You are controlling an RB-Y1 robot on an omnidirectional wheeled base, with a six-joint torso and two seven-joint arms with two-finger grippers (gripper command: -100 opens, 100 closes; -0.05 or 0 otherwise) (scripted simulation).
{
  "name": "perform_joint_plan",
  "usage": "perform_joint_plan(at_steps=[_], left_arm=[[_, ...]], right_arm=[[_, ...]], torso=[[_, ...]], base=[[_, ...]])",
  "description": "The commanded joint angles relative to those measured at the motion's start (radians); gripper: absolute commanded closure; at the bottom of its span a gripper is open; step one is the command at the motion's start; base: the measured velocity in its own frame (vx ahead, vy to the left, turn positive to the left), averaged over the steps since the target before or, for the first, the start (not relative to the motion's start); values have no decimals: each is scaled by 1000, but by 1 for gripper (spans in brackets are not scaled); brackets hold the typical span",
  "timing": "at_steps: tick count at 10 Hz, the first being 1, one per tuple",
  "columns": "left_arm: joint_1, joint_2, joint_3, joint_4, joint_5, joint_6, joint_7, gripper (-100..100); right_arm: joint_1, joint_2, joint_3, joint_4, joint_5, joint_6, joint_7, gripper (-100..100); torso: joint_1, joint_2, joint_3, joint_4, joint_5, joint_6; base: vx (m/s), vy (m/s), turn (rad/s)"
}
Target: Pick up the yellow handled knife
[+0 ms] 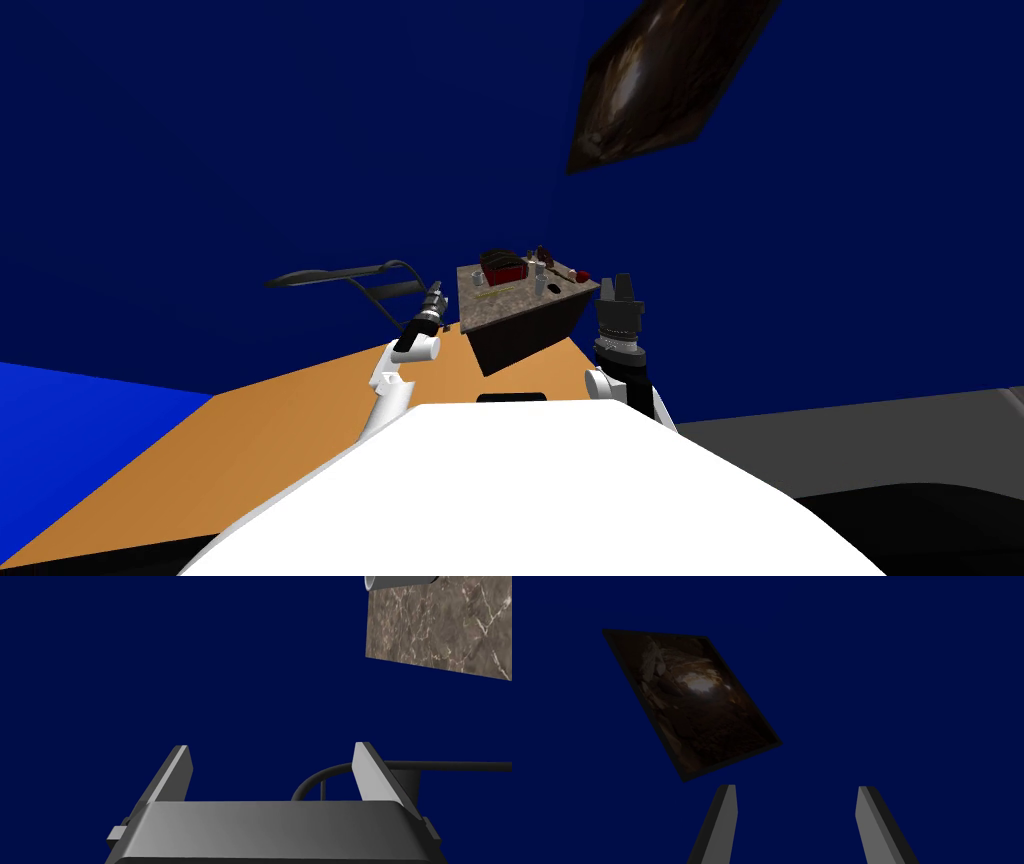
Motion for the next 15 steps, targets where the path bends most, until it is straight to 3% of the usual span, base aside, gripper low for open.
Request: perform_joint_plan(at_steps=[1,2,3,4,5,8,9,14,15], left_arm=[[-25,1,4,30,0,43,-1,-100],[-60,6,13,64,5,82,-2,-100],[-60,6,13,66,5,99,-2,-100],[-95,10,22,102,11,132,-3,-100],[-95,10,22,102,11,155,-3,-100],[-162,18,43,172,27,243,-4,-100],[-162,18,43,172,27,262,-4,-100],[-255,26,77,275,60,402,-5,-100],[-255,26,77,275,60,410,-5,-100]], right_arm=[[0,0,0,0,0,0,0,0],[0,0,0,0,0,0,0,0],[0,0,0,0,0,0,0,0],[0,0,0,0,0,0,0,0],[0,0,0,0,0,0,0,0],[0,0,0,0,0,0,0,0],[0,0,0,0,0,0,0,0],[0,0,0,0,0,0,0,0],[0,0,0,0,0,0,0,0]], torso=[[0,0,0,0,0,0],[1,0,0,0,0,0],[1,-1,0,0,0,0],[1,-1,0,0,0,0],[0,-1,-1,0,0,0],[1,-1,-1,0,0,-1],[0,-2,-1,0,0,0],[0,-3,-2,-1,0,-1],[0,-3,-2,-1,0,0]], base=[[-22,-34,-34],[-18,-33,-76],[-13,-29,-37],[-13,-42,-73],[-11,-36,-30],[-1,-40,-55],[8,-45,-30],[13,-44,-52],[18,-40,-31]])
